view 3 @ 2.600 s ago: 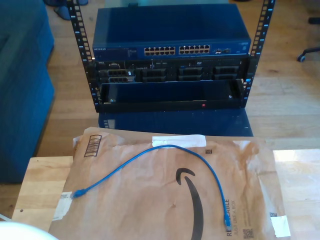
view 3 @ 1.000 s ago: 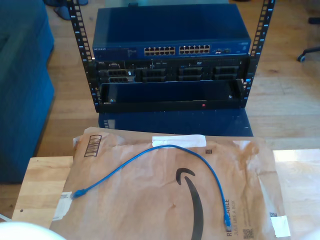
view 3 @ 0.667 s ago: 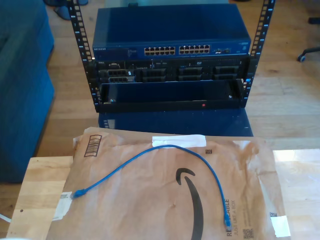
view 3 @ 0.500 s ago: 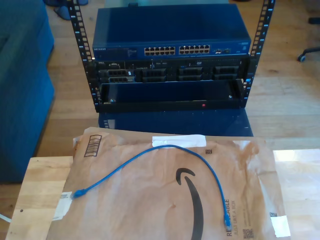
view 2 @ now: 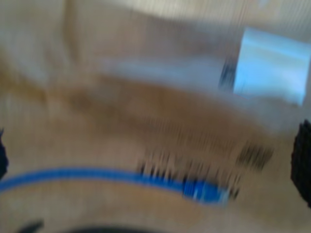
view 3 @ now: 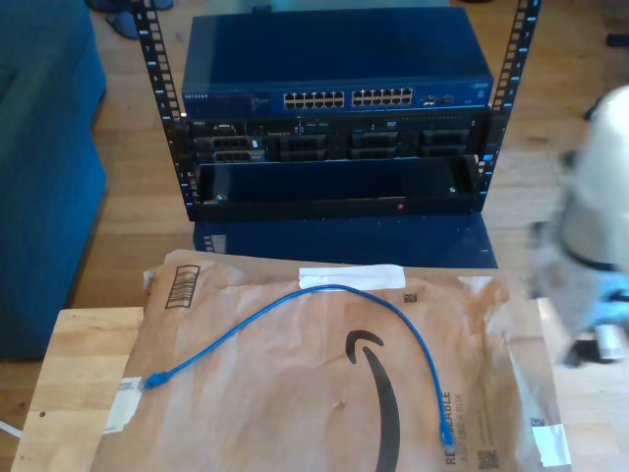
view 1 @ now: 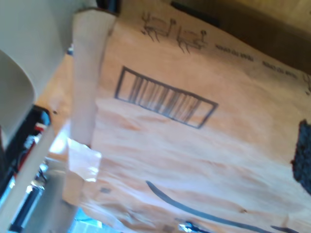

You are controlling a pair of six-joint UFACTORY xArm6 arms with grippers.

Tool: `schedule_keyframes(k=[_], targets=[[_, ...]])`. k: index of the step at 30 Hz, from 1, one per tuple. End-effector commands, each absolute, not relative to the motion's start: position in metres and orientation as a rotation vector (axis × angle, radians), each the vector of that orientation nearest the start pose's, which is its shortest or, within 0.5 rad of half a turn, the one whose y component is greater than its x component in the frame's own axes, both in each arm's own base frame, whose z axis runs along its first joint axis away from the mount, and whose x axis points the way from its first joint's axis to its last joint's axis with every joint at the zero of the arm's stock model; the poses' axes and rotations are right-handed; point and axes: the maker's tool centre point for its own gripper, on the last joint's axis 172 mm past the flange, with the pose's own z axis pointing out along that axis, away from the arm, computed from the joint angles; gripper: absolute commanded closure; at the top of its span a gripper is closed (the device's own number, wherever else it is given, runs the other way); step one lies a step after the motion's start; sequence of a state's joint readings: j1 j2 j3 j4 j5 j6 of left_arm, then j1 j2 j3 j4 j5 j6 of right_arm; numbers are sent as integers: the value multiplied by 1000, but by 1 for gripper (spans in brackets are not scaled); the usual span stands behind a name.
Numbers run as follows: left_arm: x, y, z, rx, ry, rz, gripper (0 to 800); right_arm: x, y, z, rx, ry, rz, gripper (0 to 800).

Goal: Grab the cable and plug it in

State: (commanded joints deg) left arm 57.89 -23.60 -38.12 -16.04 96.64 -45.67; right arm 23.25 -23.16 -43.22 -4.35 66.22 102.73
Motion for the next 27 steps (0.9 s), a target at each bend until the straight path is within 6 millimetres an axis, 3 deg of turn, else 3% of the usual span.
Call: schedule_keyframes(k=[3,6,10,14,19,24,27], targets=[[184,100,204,1591,2134,-817,0,337,199,215,-2484,1955,-79,4],[206,76,204,1609,2133,-859,0,343,268,202,-2540,1873,-78,4],[228,60,196,1630,2186,-854,0,355,336,174,-2604,1775,-75,4],[237,46,195,1656,2214,-875,0,364,373,158,-2629,1705,-78,6],[239,42,194,1648,2230,-897,1,380,407,159,-2614,1597,-80,8],[247,32,197,1606,2196,-909,0,357,441,134,-2628,1526,231,7],[248,31,197,1601,2191,-913,0,351,461,131,-2585,1502,379,7]])
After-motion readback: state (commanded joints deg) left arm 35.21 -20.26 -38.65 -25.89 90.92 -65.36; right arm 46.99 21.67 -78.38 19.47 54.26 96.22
